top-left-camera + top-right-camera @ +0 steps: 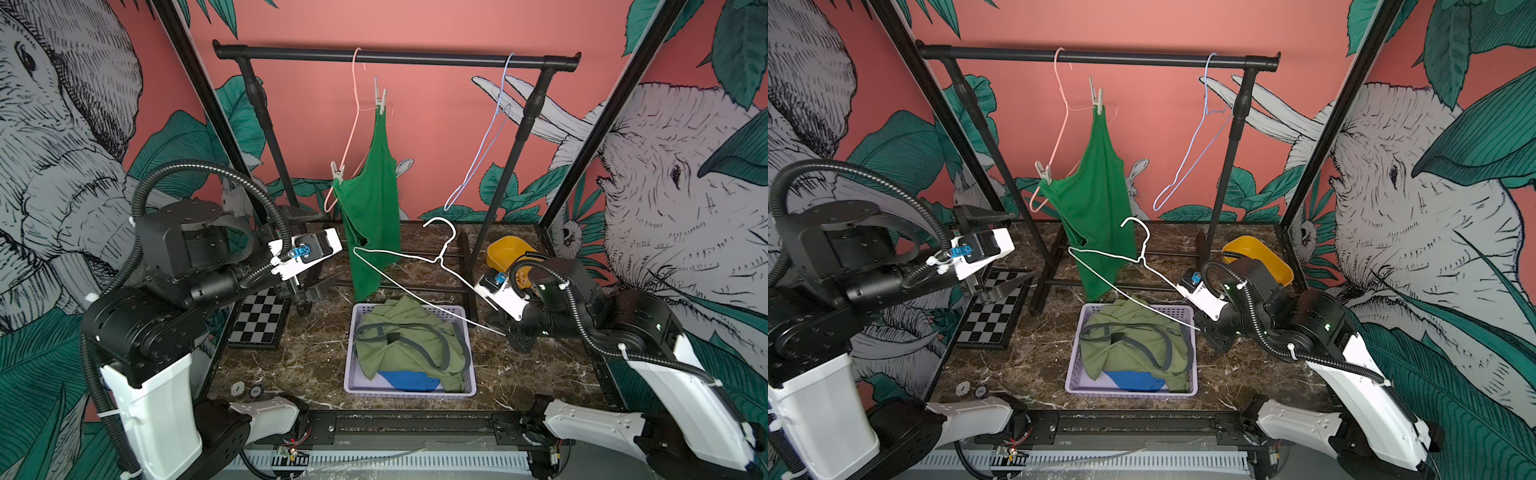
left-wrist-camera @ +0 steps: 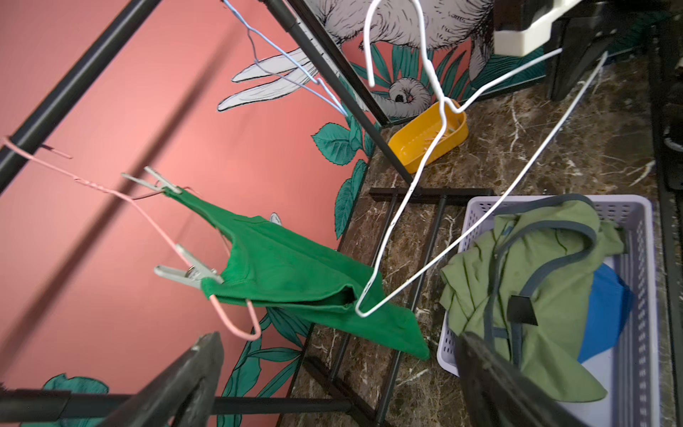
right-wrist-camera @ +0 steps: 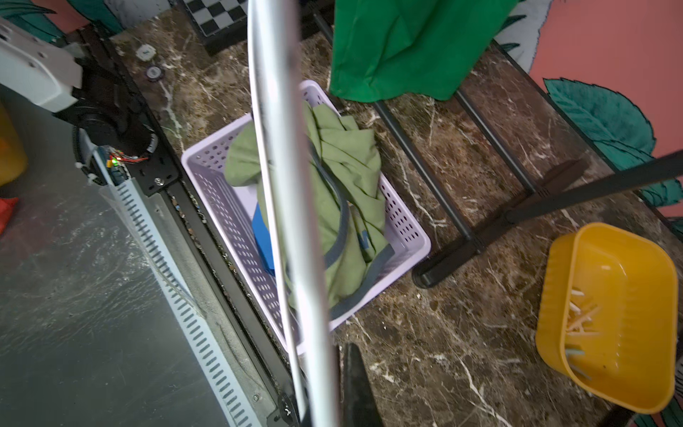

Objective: Remove the clothespins securing tank tops to the hanger
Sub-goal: Place the hanger on the clothesline.

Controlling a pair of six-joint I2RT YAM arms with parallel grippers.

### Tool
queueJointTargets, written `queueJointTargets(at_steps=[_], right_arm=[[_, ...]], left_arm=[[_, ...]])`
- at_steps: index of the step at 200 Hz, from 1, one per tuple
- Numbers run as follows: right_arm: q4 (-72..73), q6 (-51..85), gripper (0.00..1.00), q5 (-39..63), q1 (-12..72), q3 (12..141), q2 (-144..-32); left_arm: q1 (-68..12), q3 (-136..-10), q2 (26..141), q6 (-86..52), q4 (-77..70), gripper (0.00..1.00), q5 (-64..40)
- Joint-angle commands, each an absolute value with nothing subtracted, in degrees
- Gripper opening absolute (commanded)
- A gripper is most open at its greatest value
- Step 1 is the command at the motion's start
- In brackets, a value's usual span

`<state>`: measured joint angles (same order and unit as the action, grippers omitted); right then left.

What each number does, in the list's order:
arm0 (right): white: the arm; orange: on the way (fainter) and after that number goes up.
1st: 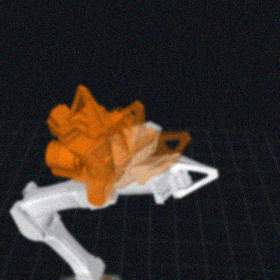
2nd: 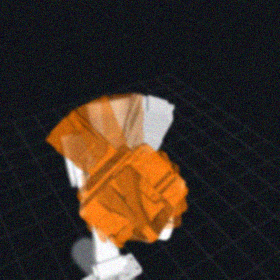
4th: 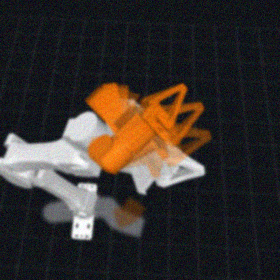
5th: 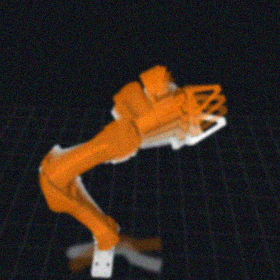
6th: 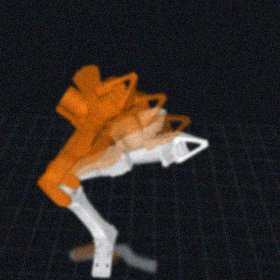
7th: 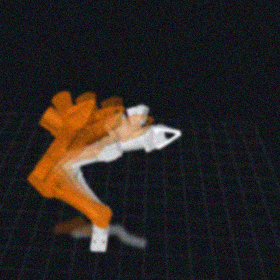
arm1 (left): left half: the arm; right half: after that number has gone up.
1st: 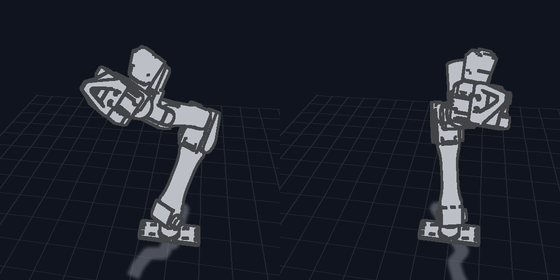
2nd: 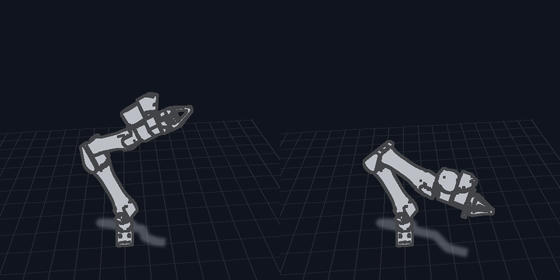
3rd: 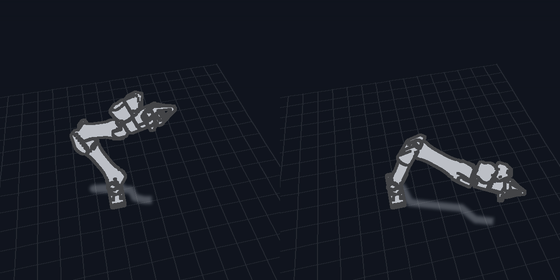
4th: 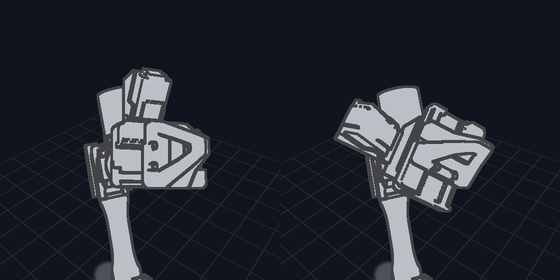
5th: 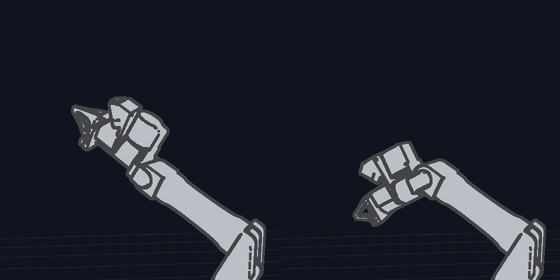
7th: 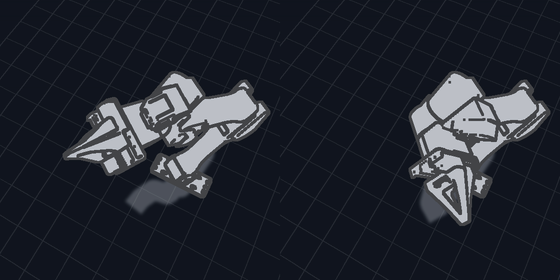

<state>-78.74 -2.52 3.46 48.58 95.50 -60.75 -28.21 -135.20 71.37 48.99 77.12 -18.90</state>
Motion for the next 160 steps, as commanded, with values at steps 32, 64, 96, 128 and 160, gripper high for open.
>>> queueJointTargets(at_steps=[32, 64, 96, 128, 160], right_arm=[[-79.62, 4.55, 0.00, -0.72, 48.34, 101.95, -61.17], [-77.70, 8.50, 0.00, -0.97, 48.34, 106.96, -64.51], [-78.13, 12.30, 0.00, -2.53, 48.34, 115.76, -69.13], [-75.06, 16.13, 0.00, -4.38, 48.34, 122.88, -73.16], [-73.03, 19.01, 0.00, -9.18, 48.34, 129.33, -76.93]], left_arm=[[-28.39, -131.54, 71.68, 46.26, 74.88, 0.99, -18.34], [-28.39, -127.20, 71.55, 45.44, 74.97, 0.99, -20.06], [-28.43, -123.47, 70.86, 44.83, 74.55, 0.99, -21.19], [-28.39, -120.85, 69.49, 42.85, 72.54, 0.98, -19.17], [-28.39, -117.51, 67.83, 39.72, 69.50, 0.98, -15.63]])
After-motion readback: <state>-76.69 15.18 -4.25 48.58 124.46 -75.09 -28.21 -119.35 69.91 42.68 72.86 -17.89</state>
